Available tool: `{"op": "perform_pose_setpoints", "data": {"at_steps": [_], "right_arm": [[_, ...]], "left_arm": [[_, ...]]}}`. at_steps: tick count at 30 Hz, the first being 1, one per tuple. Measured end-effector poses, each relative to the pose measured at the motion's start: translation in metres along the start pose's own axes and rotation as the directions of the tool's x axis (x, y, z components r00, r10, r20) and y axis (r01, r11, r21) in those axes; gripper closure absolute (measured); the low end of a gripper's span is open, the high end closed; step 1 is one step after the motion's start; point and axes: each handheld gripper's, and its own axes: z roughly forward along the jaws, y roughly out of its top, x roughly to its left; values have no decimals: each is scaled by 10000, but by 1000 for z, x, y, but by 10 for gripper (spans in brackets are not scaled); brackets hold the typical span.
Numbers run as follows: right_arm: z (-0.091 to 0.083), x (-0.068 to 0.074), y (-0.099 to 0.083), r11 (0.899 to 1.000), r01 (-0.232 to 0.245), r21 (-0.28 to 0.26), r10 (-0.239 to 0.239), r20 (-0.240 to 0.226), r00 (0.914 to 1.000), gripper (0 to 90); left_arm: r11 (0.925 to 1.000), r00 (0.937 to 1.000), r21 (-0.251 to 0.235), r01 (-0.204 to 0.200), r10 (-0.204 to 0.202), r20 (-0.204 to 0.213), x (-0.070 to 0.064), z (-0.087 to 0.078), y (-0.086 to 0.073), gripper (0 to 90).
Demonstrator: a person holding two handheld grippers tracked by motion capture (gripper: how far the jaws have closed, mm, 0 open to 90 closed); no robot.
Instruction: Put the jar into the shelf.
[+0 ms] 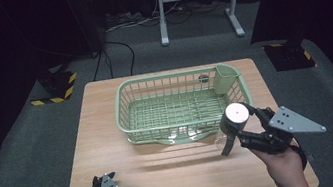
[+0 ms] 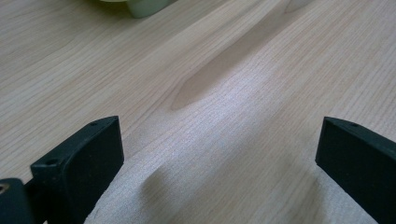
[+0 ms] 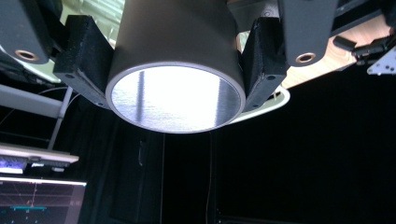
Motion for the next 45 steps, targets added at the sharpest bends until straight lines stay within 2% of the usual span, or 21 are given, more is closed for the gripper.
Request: {"op": "perform_pose_setpoints", "data": {"at_steps": [13,24,34,45], "right_arm": [[26,5,28,9988,290,-397,-296,-128,9995,333],[55,8,44,9973,260,-681,-272,-163,9995,333],[83,7,49,9974,258,-678,-266,-110,9996,333],[118,0,44,9986,261,-465,-256,115,9996,333]], "left_arm": [[10000,10000,13,33,-33,84,1,-1,0,13],[10000,9999,25,46,-46,151,1,-1,0,13],[10000,9998,44,55,-56,208,2,-1,1,13],[9997,9995,-83,213,-211,237,1,-2,1,13]]}}
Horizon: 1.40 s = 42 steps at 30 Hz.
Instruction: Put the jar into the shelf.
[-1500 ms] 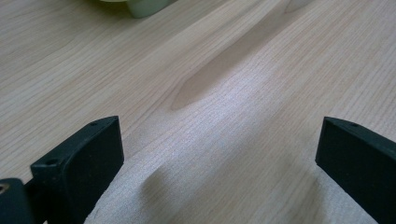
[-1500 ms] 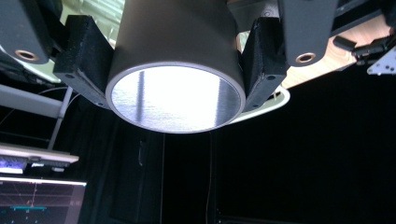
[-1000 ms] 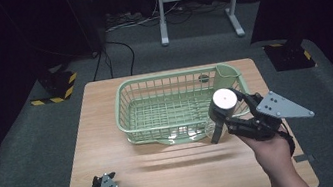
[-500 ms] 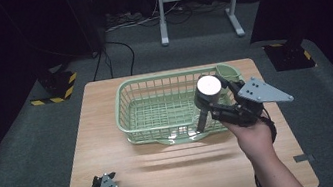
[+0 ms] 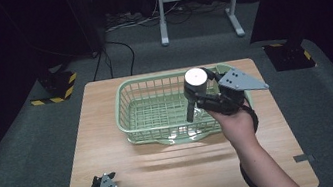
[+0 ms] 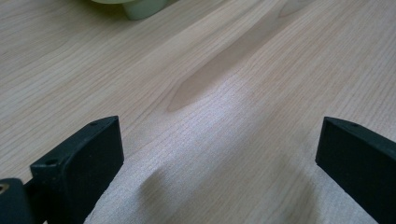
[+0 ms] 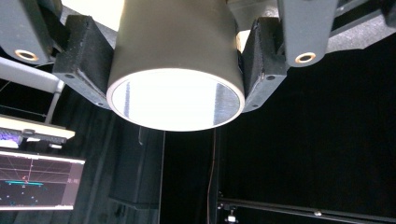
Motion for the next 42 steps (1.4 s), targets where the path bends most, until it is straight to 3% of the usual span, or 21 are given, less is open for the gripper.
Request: {"op": "perform_pose_setpoints", "data": {"at_steps": [6,27,33,42], "right_arm": [[23,-5,-6,9998,79,206,-81,80,9999,333],[85,-15,-40,9912,-449,1244,429,187,9989,333],[97,-15,-50,9821,-555,1801,549,84,9985,333],[112,-15,-60,9573,-681,2809,700,35,9975,333]], "left_arm": [[10000,10000,-19,16,-16,30,1,0,0,14],[10000,9999,-43,86,-85,123,2,-2,1,14],[9998,9997,-61,167,-166,155,2,-2,1,15],[9998,9997,-94,189,-187,145,2,-2,1,15]]}}
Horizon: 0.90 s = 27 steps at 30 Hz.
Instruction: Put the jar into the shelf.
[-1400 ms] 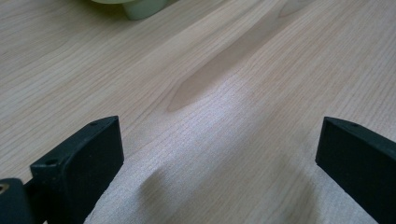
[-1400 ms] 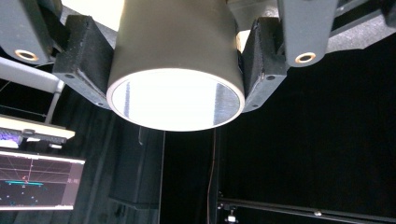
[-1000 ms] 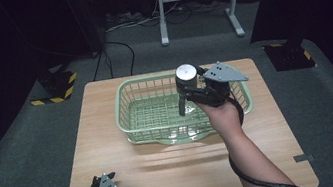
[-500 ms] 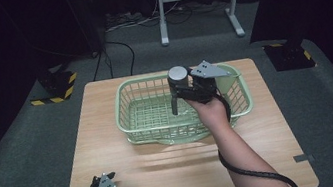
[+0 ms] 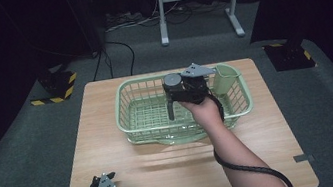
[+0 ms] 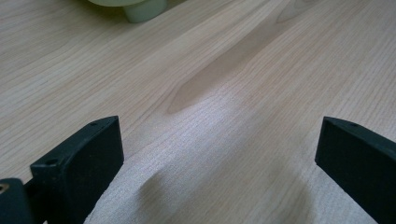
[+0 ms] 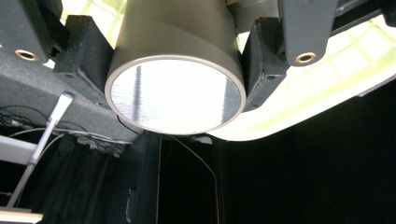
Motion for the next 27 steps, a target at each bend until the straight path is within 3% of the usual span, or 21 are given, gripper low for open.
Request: {"op": "perform_pose_setpoints", "data": {"at_steps": [11,27], "right_arm": [[7,0,-3,9987,64,511,-69,96,9999,333],[10,-1,-6,9972,0,745,0,-1,10000,332]], "left_arm": [[10000,10000,55,-53,53,13,0,0,0,14],[10000,10000,64,-56,56,19,1,0,0,15]]}}
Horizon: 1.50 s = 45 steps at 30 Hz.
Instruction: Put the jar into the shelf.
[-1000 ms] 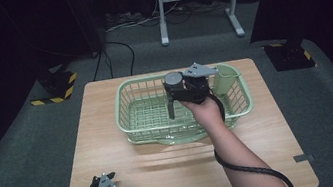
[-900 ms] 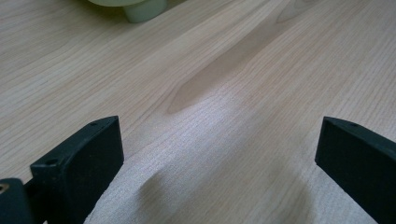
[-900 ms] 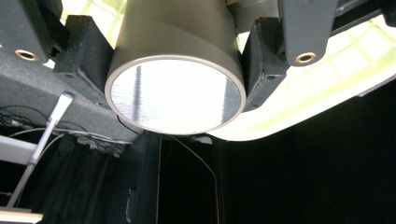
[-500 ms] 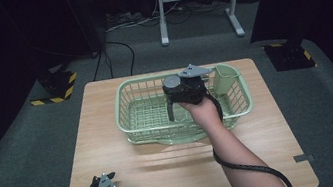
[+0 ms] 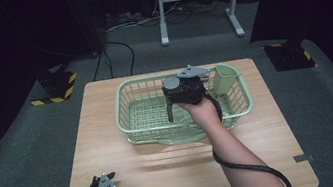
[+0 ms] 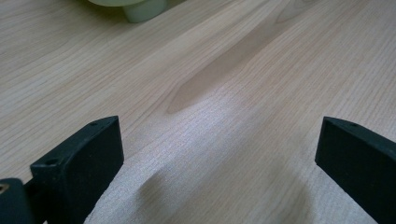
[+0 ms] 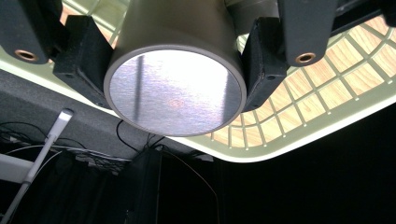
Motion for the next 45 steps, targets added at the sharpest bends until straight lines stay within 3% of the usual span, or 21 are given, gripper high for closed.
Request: {"op": "perform_pose_setpoints", "data": {"at_steps": [20,21,25,27,45], "right_arm": [[-9,-6,-7,9999,-144,-18,143,-255,9996,321],[-9,-6,-7,9999,-140,-2,140,-266,9995,309],[-8,-6,-5,9992,-371,-118,369,-202,9991,67],[-10,-6,-3,9982,-574,-183,568,-303,9979,5],[-52,2,-3,9907,-399,-1300,343,-448,9984,0]], "left_arm": [[10000,10000,-22,-4,4,-23,-1,0,0,15],[10000,10000,-20,-2,2,-19,0,0,0,15],[10000,10000,-28,7,-7,-5,0,0,0,15],[10000,10000,-28,43,-43,-2,-1,0,0,15],[10000,10000,-39,3,-3,-86,-1,1,0,15]]}}
